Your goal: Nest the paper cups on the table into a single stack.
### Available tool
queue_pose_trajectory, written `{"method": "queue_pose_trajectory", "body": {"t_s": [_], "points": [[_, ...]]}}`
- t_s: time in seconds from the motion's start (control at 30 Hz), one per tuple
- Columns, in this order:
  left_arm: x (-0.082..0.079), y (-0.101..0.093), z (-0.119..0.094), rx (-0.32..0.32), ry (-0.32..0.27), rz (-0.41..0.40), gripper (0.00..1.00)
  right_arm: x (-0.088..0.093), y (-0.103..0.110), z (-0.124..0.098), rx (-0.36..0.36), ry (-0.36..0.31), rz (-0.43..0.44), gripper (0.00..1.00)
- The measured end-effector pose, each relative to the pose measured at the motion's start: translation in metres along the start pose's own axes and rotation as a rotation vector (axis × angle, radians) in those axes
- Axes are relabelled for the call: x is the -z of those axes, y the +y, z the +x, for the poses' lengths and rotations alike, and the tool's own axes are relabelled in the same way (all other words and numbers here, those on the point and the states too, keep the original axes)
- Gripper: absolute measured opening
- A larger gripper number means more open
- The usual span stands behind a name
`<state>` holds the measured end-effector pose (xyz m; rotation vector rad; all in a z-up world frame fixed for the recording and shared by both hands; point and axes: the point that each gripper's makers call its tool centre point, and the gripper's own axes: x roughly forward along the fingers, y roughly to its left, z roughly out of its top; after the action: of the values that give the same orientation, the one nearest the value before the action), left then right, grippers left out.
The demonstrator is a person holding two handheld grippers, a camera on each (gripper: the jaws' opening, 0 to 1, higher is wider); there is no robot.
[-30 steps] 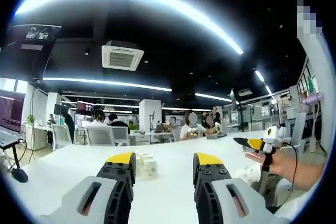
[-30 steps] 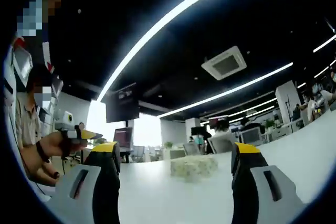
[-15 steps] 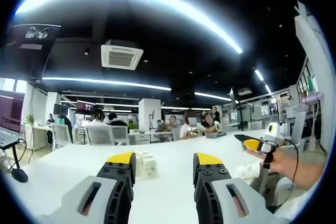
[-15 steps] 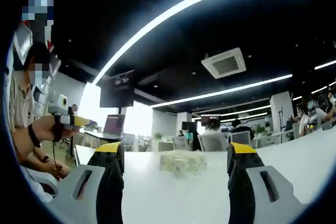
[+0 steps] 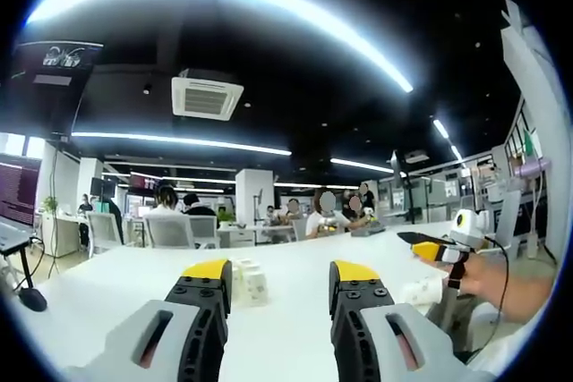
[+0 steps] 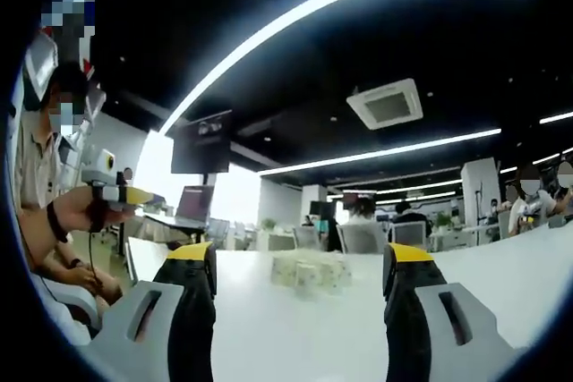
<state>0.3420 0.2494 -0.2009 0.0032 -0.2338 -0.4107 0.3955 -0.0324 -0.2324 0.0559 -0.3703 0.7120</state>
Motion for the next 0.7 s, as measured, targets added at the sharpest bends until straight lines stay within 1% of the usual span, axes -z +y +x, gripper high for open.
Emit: {"method": "queue_pose_trajectory", "body": {"t_s": [0.17,0.33,0.63,0.7], "points": [[0.0,0.002,-0.001,-0.005,-0.001,0.0,0.46,0.001,0.0,-0.001,0.0,0.01,-0.006,0.79],[0.001,0.001,0.0,0.0,0.002,0.001,0.46,0.001,-0.006,-0.003,0.006,0.02,-0.011,0.79],[0.0,0.0,0.0,0.003,0.002,0.003,0.46,0.003,-0.011,-0.006,0.031,0.027,-0.013,0.79],[-0.001,0.002,-0.001,0.0,-0.003,0.002,0.46,0.003,-0.011,-0.006,0.019,0.03,-0.006,0.8]]}}
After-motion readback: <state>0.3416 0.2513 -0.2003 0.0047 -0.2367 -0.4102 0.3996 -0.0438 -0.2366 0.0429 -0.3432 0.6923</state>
